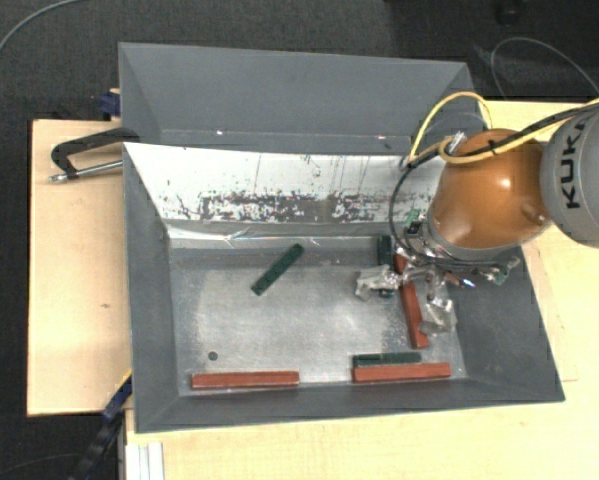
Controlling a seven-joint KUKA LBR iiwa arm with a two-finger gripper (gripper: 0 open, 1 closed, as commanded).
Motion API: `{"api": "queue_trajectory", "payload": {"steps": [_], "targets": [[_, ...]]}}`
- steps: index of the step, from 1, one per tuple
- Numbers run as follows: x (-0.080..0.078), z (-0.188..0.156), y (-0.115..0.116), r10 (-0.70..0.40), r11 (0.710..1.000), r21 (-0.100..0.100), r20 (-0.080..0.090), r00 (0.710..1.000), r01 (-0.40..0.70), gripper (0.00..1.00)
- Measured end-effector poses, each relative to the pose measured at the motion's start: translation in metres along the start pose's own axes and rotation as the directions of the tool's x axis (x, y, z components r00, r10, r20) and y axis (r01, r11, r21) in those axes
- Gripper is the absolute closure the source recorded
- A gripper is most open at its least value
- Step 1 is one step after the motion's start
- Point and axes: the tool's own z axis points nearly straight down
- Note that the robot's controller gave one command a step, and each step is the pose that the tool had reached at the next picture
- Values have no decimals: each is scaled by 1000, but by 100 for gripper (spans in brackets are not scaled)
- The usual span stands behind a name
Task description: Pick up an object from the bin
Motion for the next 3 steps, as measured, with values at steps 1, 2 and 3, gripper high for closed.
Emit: {"api": "queue_trajectory", "payload": {"steps": [1,2,3], "targets": [[0,0,0,0,1000,0,1,1000,0,0],[0,0,0,0,1000,0,1,1000,0,0],[0,0,0,0,1000,0,1,1000,0,0]]}}
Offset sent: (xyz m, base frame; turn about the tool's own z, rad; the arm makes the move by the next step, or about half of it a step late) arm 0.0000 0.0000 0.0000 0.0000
